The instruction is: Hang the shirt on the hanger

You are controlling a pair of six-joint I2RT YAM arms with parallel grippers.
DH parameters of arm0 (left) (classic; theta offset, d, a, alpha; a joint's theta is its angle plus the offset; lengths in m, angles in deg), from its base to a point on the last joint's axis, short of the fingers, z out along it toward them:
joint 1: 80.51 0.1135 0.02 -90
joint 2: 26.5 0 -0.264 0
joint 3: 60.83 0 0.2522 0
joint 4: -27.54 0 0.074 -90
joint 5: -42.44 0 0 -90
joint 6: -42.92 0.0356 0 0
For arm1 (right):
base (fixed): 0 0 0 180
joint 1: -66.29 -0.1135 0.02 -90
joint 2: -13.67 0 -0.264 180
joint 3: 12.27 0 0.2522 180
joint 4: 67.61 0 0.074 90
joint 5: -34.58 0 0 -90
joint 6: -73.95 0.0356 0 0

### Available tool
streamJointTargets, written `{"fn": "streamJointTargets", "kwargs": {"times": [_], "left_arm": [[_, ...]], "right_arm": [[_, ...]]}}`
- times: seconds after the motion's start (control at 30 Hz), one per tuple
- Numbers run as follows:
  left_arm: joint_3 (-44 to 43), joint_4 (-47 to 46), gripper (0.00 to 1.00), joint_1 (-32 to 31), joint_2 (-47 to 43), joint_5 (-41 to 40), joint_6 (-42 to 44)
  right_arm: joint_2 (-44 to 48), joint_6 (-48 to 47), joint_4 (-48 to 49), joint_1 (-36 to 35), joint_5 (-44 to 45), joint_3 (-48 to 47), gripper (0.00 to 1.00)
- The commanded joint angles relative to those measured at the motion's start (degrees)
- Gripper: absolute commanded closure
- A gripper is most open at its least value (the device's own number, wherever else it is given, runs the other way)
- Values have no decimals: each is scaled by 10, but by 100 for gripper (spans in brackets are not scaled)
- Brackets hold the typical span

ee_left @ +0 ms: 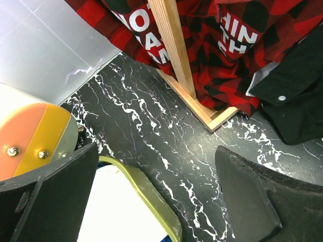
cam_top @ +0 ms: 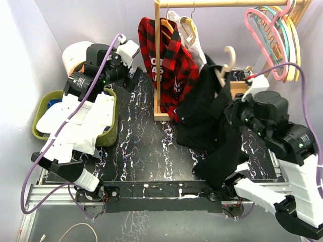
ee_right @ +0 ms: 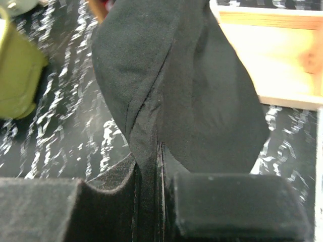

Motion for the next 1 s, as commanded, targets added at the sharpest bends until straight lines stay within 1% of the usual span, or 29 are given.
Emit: {"fn": "streamJointTargets", "kwargs": {"times": [0.0, 0.07, 0.1, 0.2, 0.33, 0.5, 0.6, 0.67, 0.83, 0.97], "left_arm": [[10, 8, 3, 3, -40, 3, -4], [18, 9, 3, 10, -47, 7, -5], [21, 9, 3, 15, -51, 9, -6], [31, 12, 3, 26, -64, 18, -8], [44, 19, 3, 37, -78, 39, -9], [67, 26, 3, 56, -89, 83, -19], [82, 26, 3, 68, -109, 102, -19], [87, 28, 3, 75, -115, 111, -19], [99, 32, 3, 88, -123, 129, -22], [109, 34, 3, 97, -127, 144, -23]], "right_arm": [[-6, -31, 162, 0, -192, 18, 92], [-13, -34, 183, 0, -228, 24, 92], [-14, -36, 186, 0, -225, 25, 92], [-16, -48, 188, 0, -172, 24, 92], [-34, -60, 190, 0, -64, 19, 92], [-67, -91, 235, 0, 58, 35, 92], [-86, -118, 259, 0, 127, 22, 92], [-100, -139, 270, 0, 157, 10, 92], [-139, -174, 296, 4, 156, -32, 92], [-173, -202, 317, 36, 130, -63, 92]]}}
